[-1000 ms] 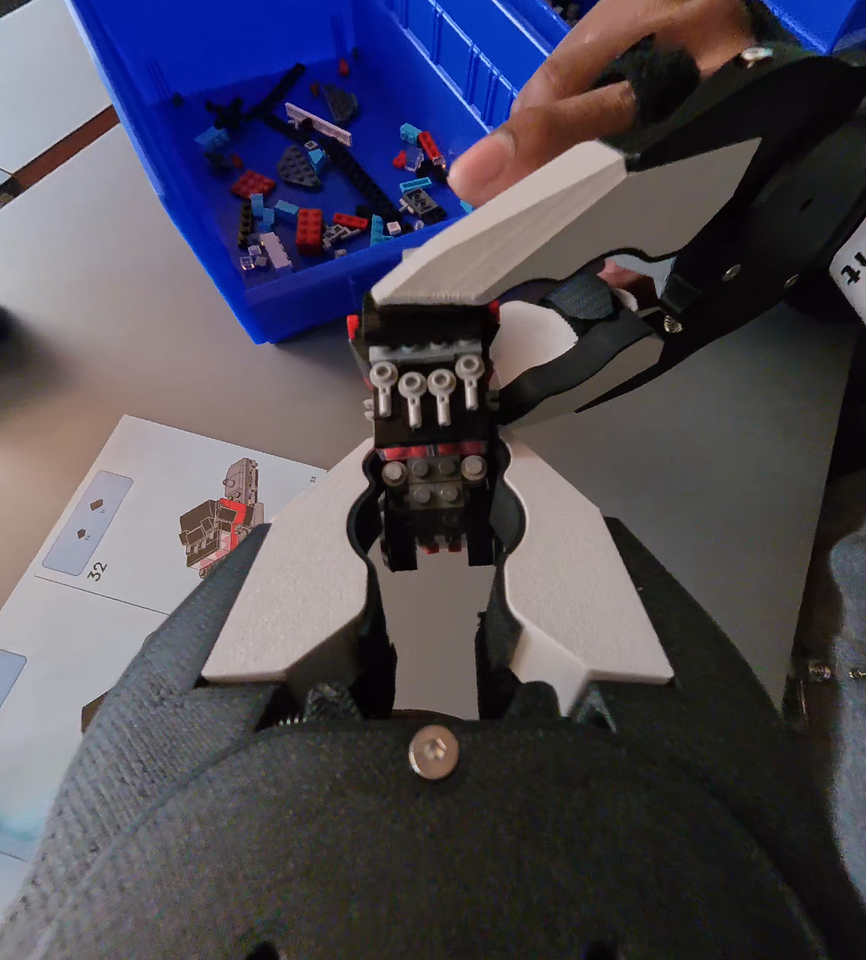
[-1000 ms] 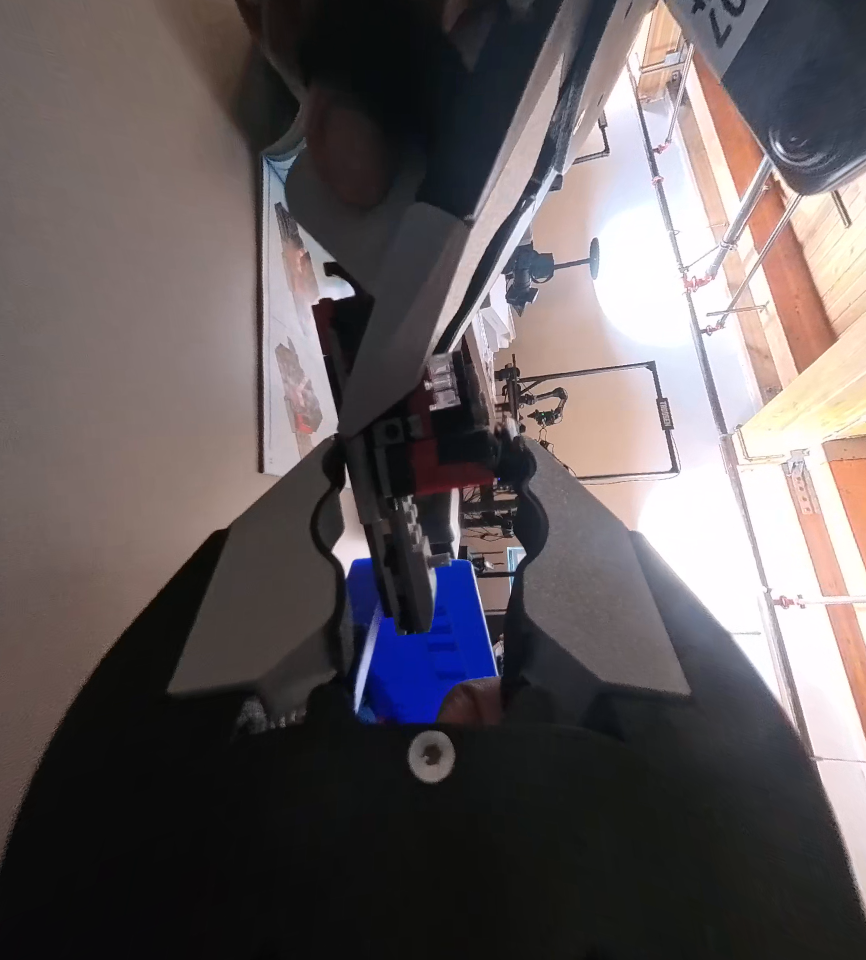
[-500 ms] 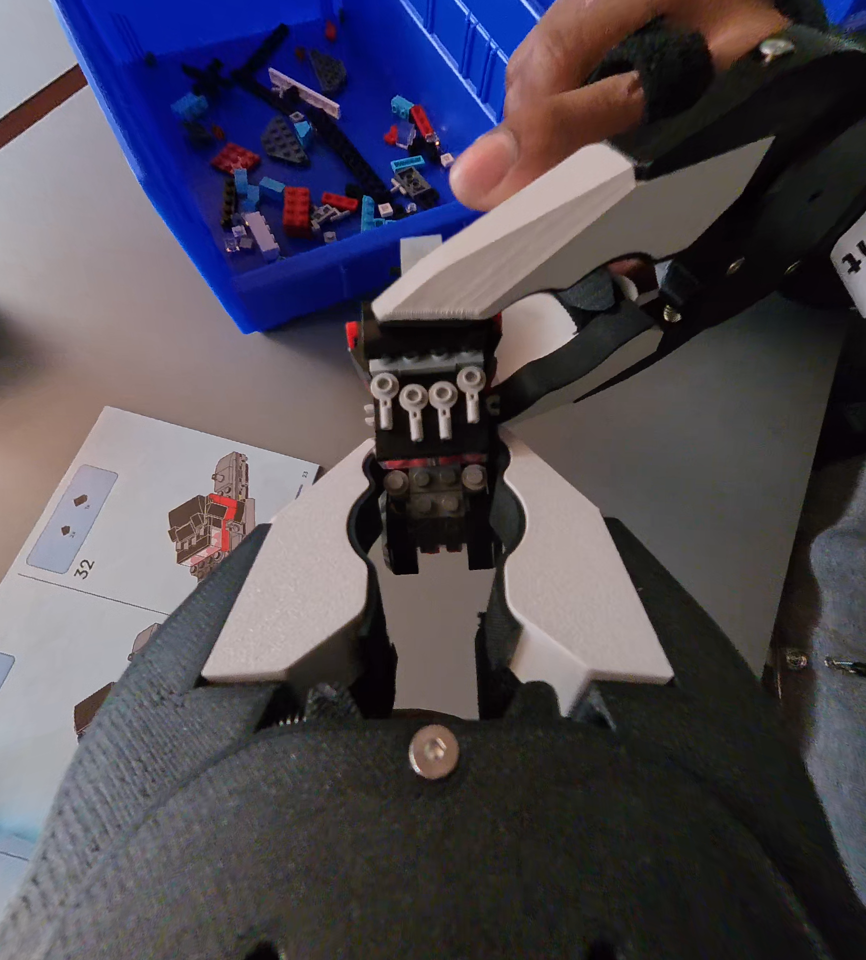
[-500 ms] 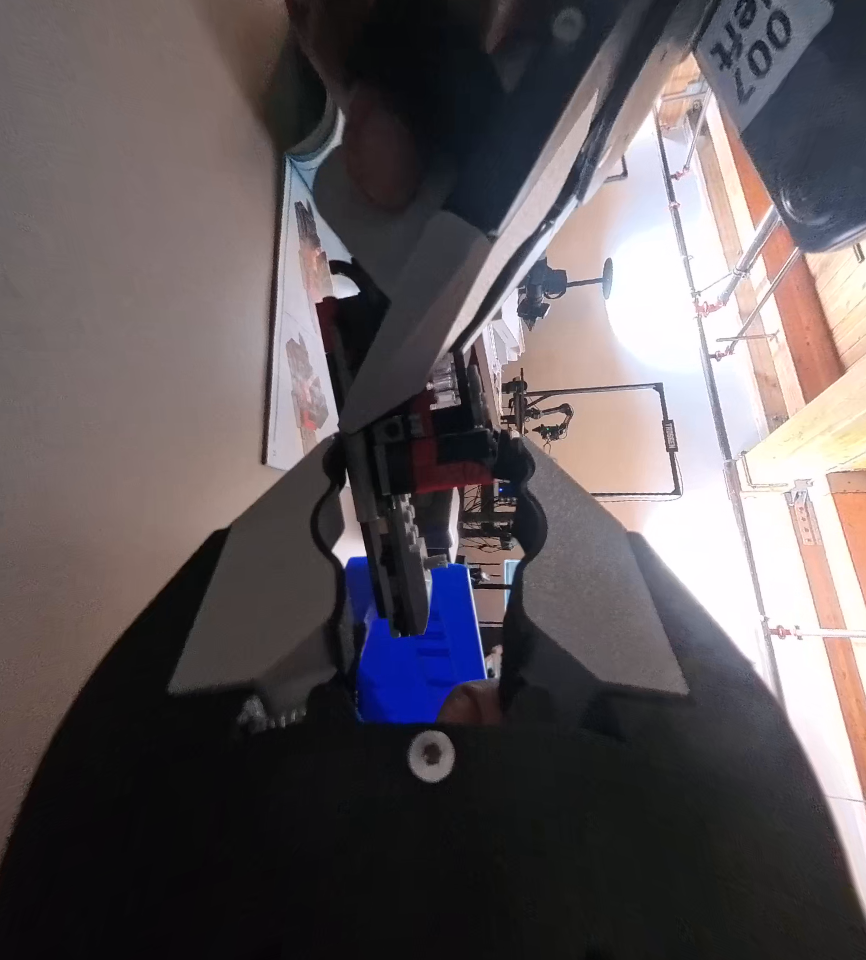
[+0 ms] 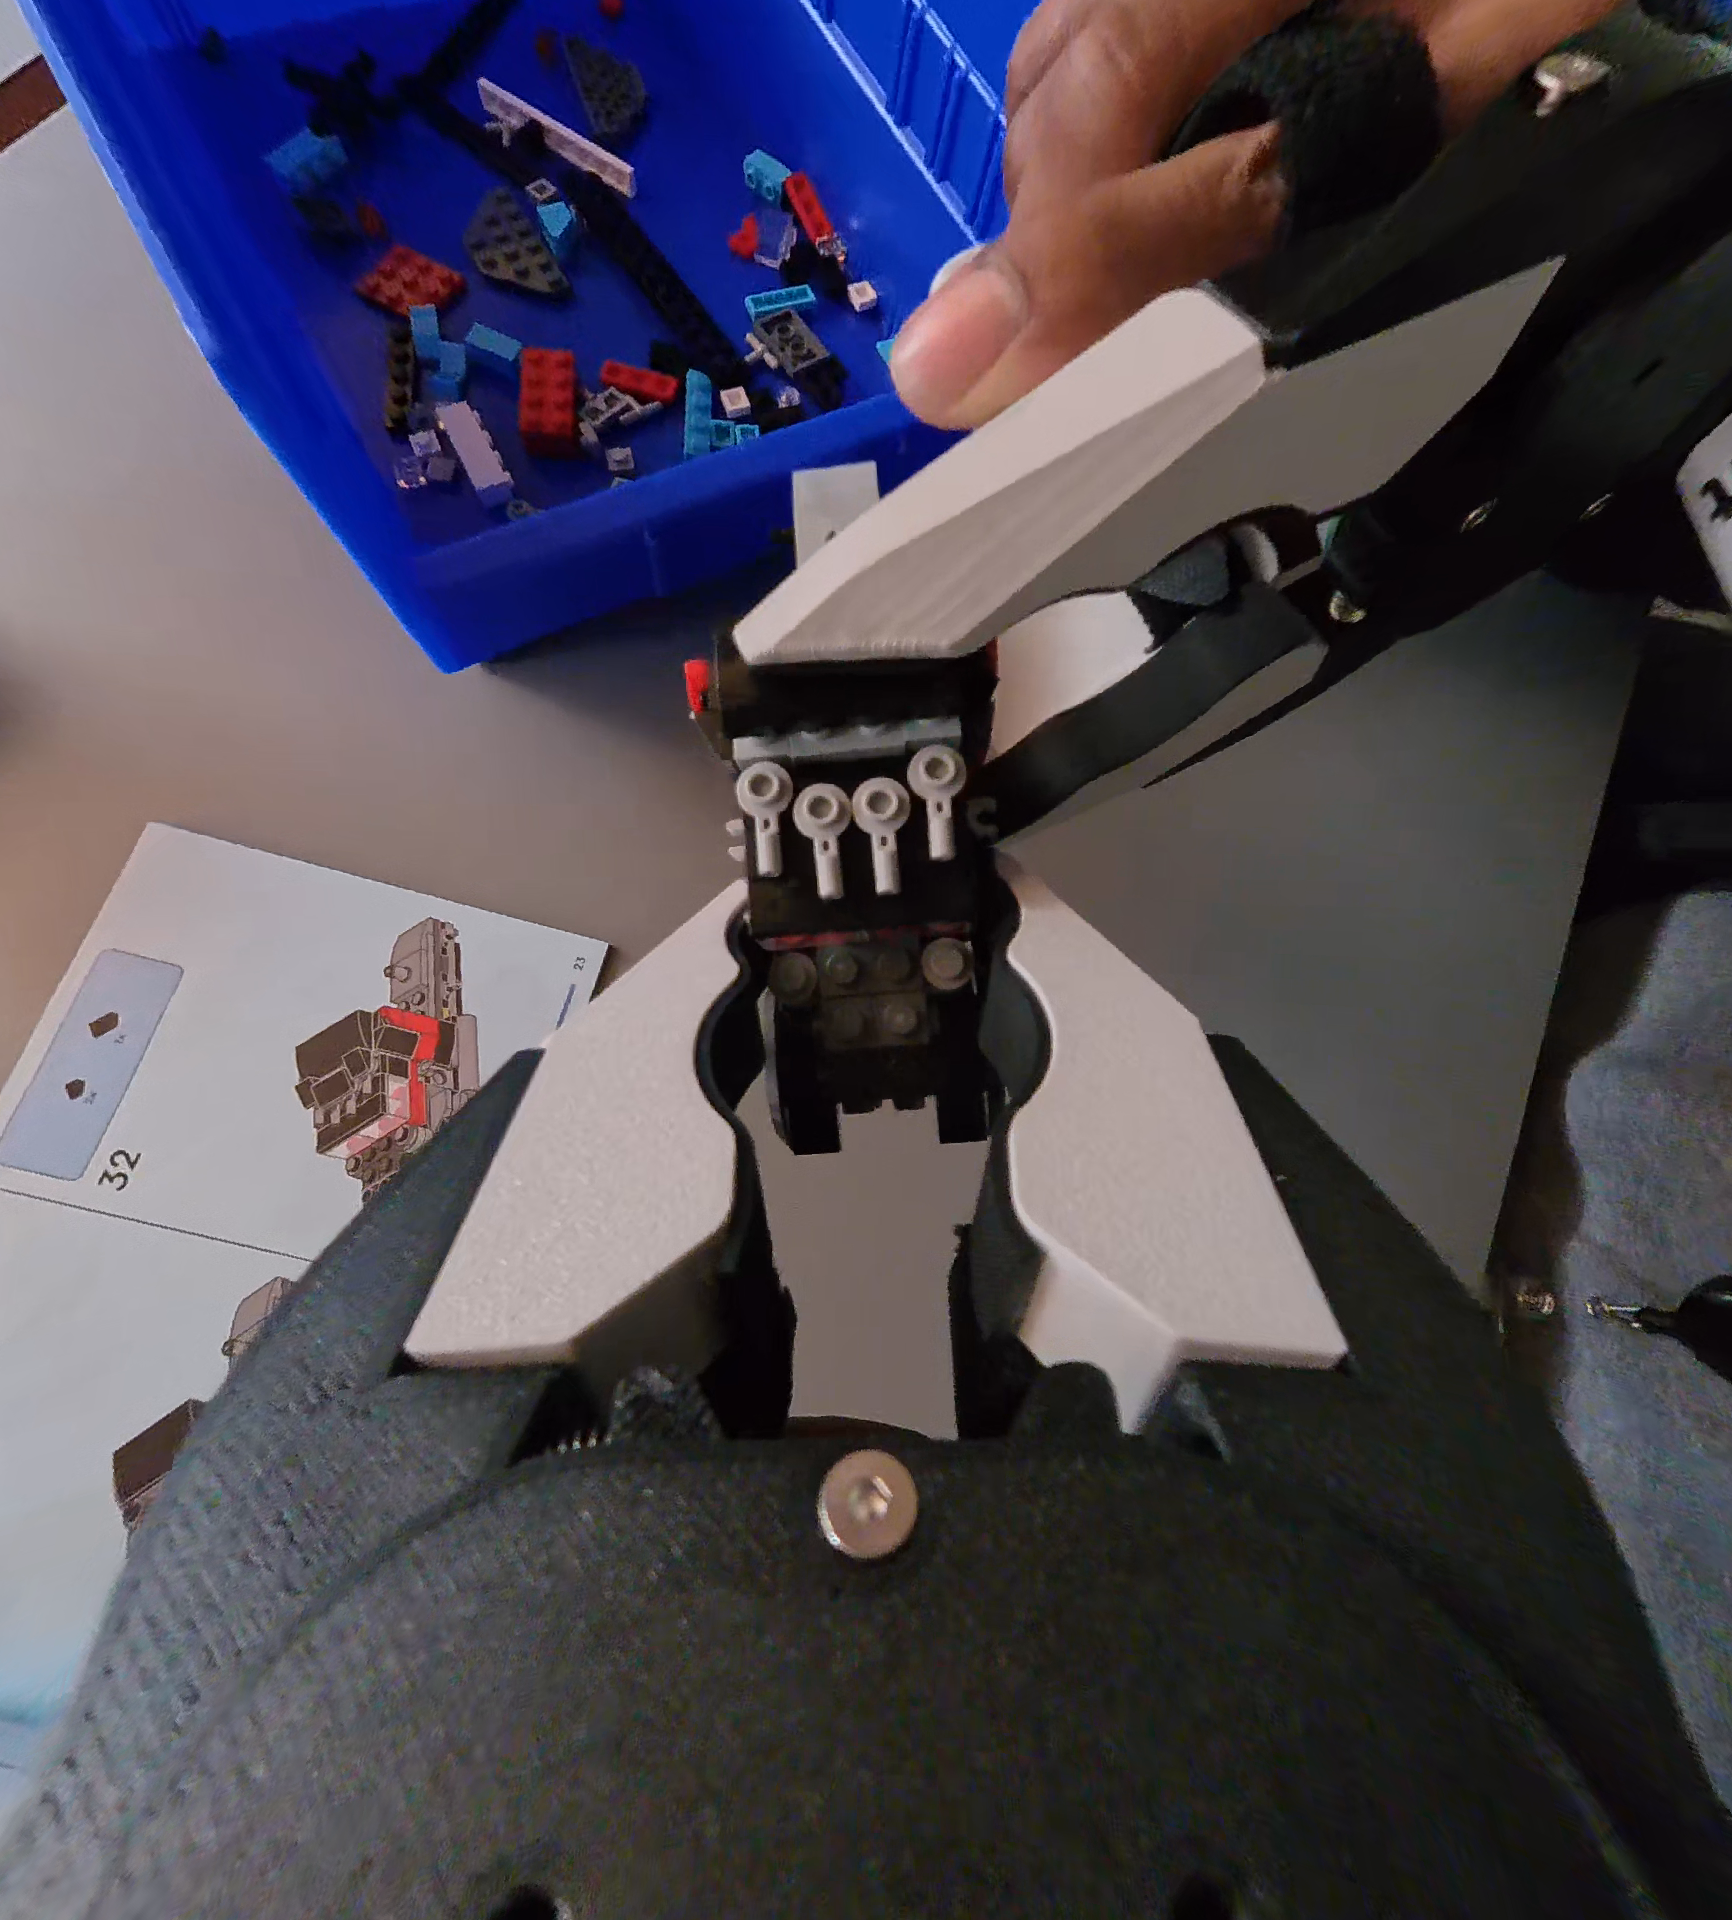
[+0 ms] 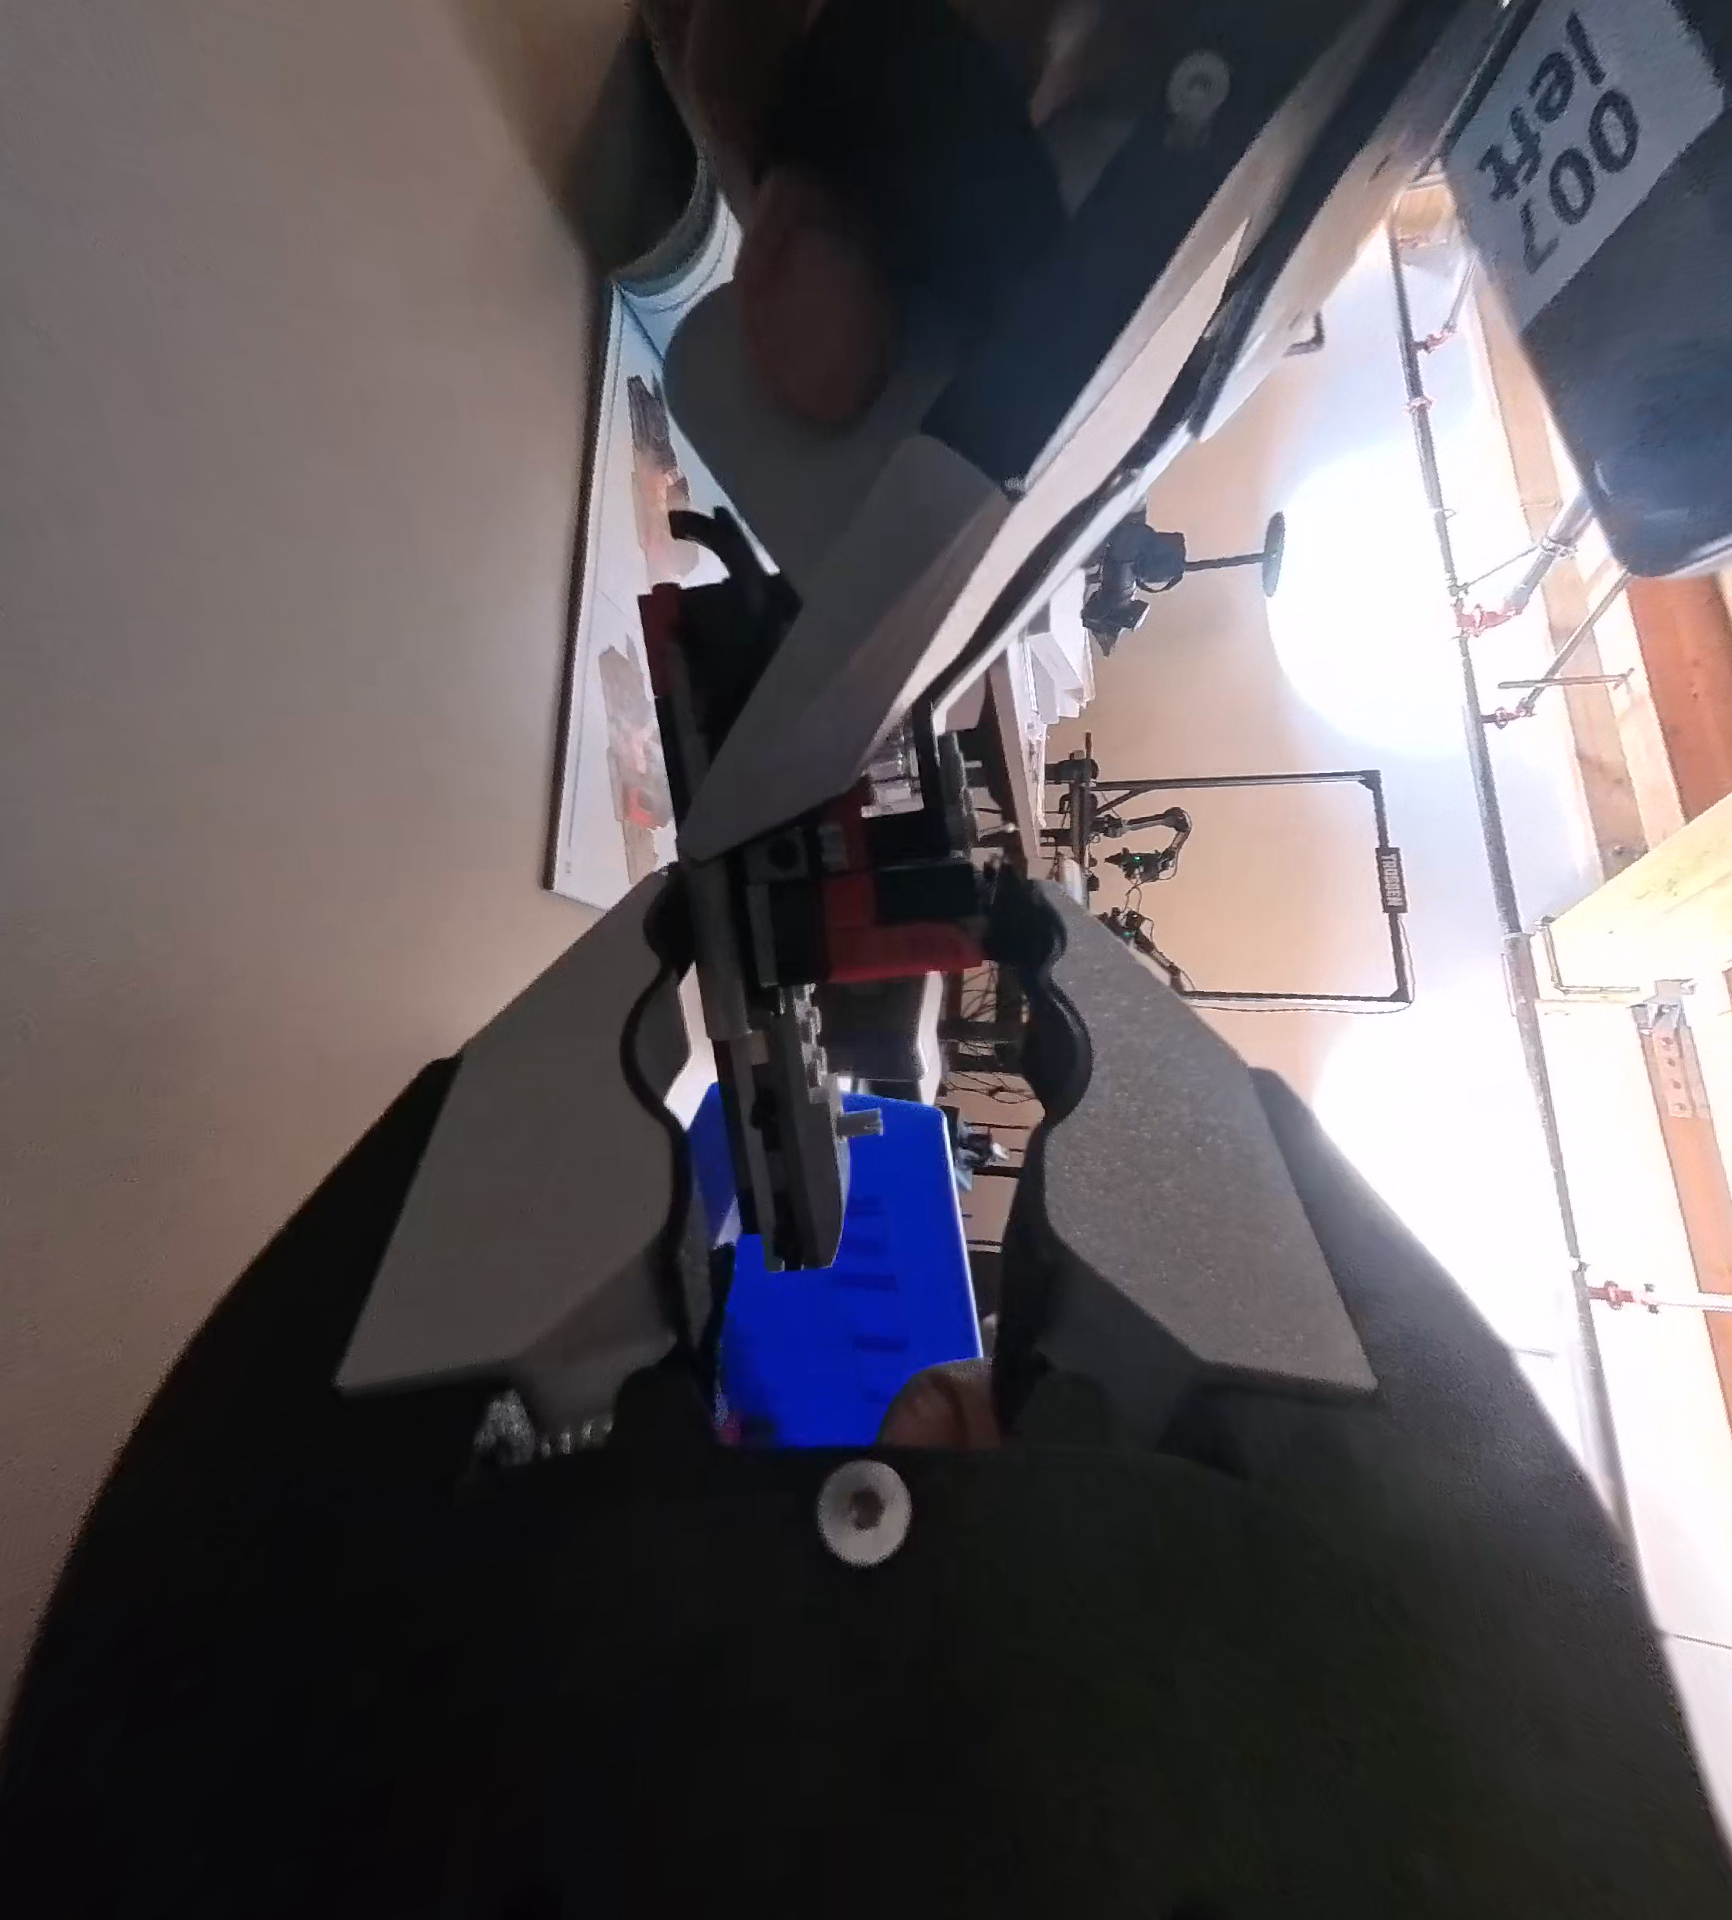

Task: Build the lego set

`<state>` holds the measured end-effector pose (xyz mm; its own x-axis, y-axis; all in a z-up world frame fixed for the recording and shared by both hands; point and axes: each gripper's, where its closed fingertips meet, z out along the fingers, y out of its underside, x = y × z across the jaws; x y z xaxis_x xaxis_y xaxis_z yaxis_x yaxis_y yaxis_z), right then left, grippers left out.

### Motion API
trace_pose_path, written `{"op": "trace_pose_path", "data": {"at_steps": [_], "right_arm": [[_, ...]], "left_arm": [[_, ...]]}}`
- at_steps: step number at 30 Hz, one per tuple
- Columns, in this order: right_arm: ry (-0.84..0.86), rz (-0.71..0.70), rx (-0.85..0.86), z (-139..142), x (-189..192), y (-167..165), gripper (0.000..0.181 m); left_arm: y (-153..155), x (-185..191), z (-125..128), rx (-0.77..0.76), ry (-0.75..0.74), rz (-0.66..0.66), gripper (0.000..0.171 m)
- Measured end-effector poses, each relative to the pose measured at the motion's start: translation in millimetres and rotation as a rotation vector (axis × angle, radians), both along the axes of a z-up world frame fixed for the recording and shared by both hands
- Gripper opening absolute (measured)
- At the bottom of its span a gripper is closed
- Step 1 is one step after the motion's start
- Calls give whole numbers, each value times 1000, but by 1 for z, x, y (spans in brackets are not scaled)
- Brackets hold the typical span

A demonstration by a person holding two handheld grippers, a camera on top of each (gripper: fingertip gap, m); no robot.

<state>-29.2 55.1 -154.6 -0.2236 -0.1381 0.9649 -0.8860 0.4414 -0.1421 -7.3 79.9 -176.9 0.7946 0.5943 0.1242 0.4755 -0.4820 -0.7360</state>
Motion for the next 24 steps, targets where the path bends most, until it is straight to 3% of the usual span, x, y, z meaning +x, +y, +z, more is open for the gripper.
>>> {"op": "trace_pose_path", "data": {"at_steps": [10,20,24], "right_arm": [[-123,-66,-128,9,-7,-1,64],[-182,-156,-240,17,-19,0,65],[-215,-179,-282,22,-23,2,65]], "left_arm": [[-2,-5,14,163,20,48,40],[-14,-6,39,538,121,101,60],[-19,-11,31,653,97,157,63]]}}
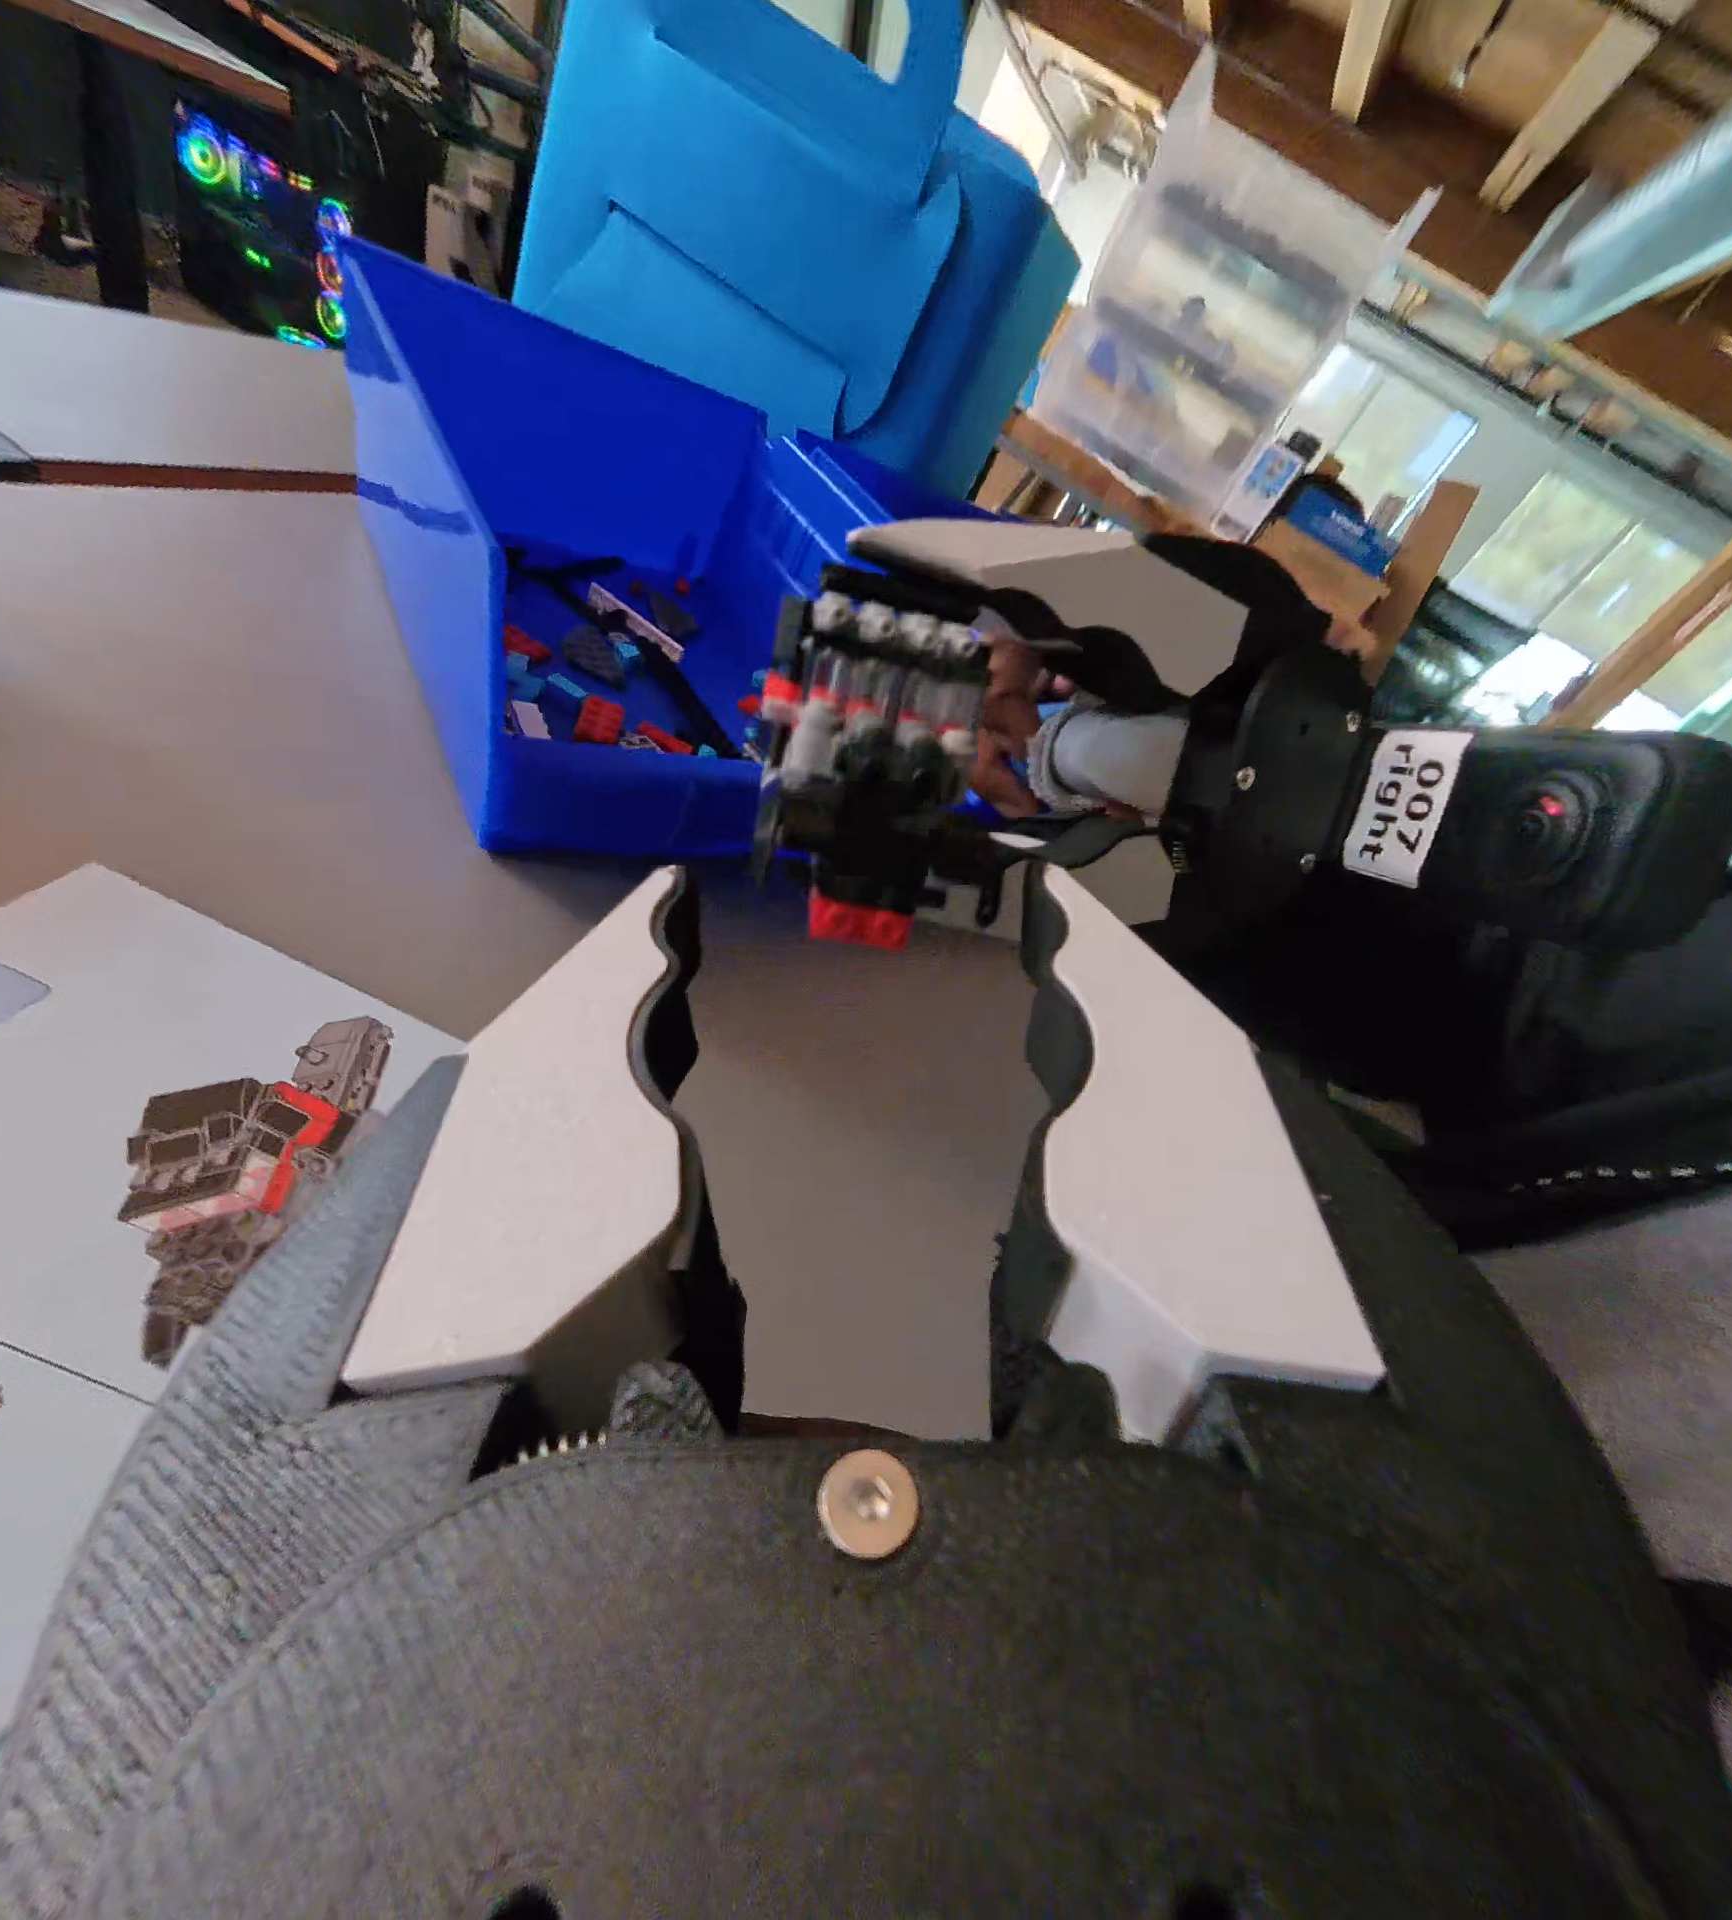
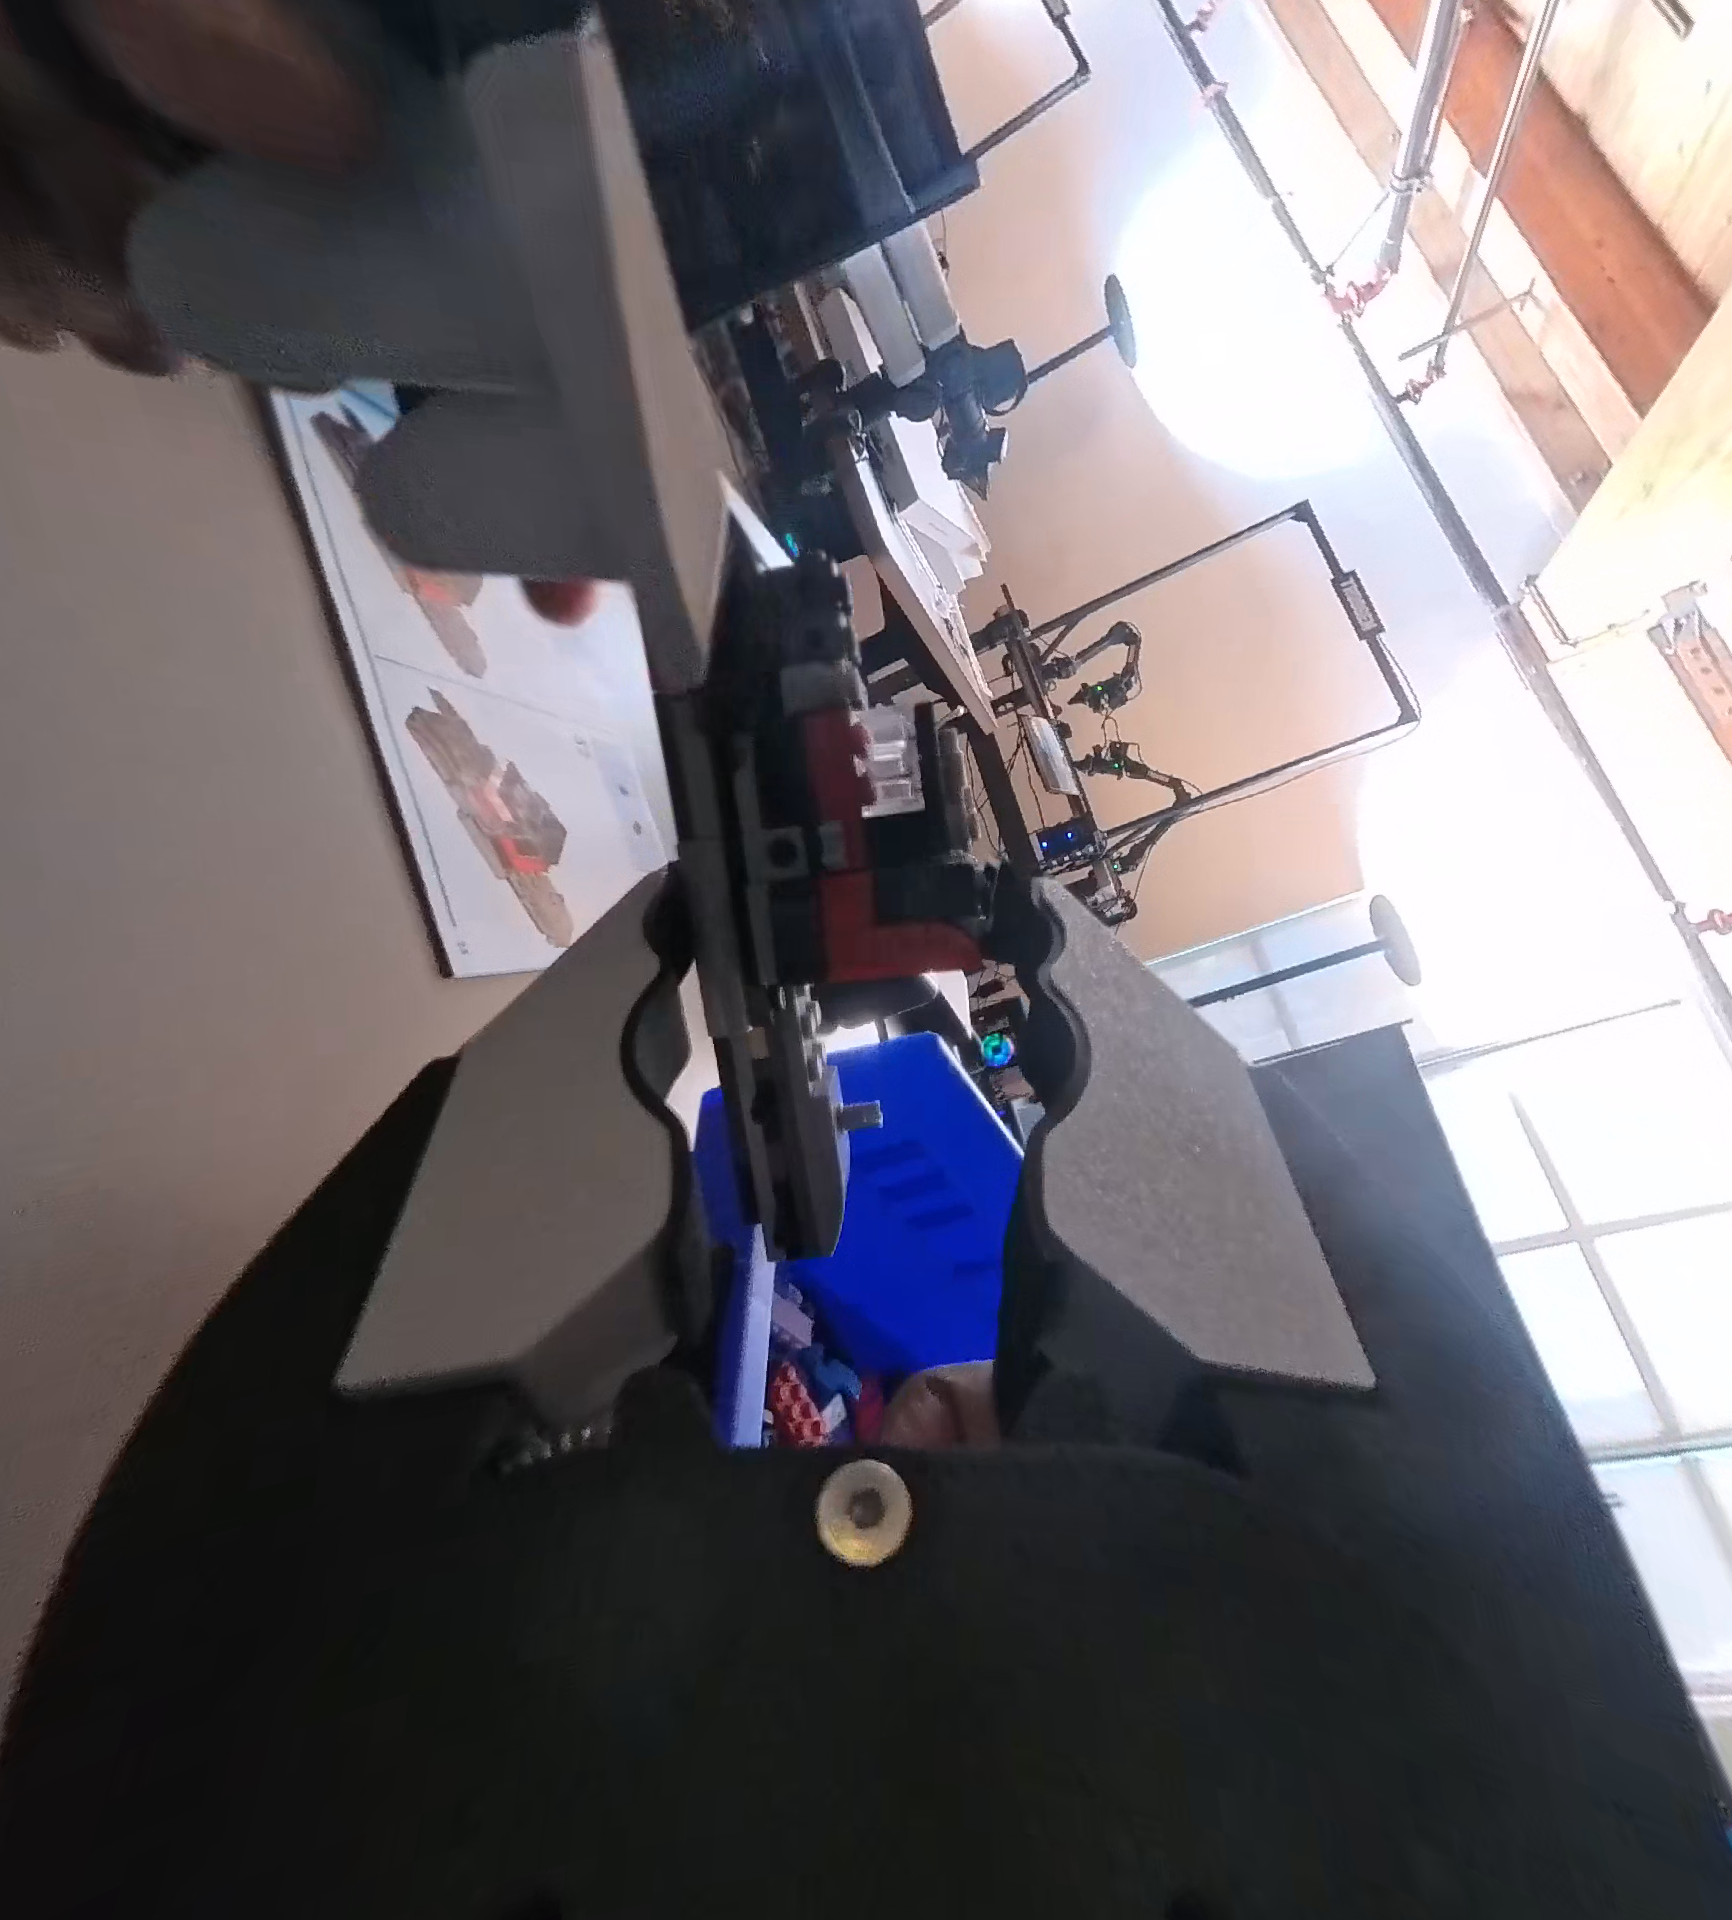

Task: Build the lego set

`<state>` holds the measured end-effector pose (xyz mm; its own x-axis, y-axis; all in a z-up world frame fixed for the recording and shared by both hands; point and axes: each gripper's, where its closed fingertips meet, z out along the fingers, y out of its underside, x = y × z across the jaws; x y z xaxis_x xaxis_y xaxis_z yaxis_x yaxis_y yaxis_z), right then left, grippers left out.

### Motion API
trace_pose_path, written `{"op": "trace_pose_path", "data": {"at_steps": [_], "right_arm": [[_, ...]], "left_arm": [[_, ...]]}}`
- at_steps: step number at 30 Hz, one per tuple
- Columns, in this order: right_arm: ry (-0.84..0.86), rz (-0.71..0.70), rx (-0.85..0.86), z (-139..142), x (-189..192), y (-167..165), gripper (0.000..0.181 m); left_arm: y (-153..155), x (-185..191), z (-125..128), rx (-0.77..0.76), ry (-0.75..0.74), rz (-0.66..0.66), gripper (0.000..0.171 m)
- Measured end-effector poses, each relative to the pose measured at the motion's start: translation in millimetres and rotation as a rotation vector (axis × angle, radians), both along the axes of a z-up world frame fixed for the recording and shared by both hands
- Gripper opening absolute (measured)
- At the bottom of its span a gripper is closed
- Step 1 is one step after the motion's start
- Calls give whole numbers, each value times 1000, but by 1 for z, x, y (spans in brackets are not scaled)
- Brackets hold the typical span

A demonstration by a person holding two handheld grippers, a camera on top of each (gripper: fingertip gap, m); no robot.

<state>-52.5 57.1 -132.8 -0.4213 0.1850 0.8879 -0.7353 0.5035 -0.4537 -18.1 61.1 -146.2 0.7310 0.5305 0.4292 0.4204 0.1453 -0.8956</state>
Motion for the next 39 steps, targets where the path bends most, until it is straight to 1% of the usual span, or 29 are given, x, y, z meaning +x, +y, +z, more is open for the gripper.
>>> {"op": "trace_pose_path", "data": {"at_steps": [2,5,9,13,16,23,30,39], "right_arm": [[-19,-2,-17,1,0,0,65],[-26,1,-22,2,2,-2,65],[-33,0,-27,2,4,-4,65],[-68,-7,-62,6,3,-5,65],[-92,-10,-80,8,3,-5,65],[-108,5,-90,9,6,-7,64],[-117,51,-49,9,13,-3,64],[-84,108,96,0,19,4,65]], "left_arm": [[2,-3,-5,48,-14,6,63],[7,-8,-4,101,9,11,61],[13,-14,-1,96,77,19,56],[17,-16,3,88,135,14,47],[15,-18,3,96,164,33,42],[15,-19,6,135,175,34,43],[18,-14,7,136,190,6,42],[19,-9,0,86,161,-30,42]]}}
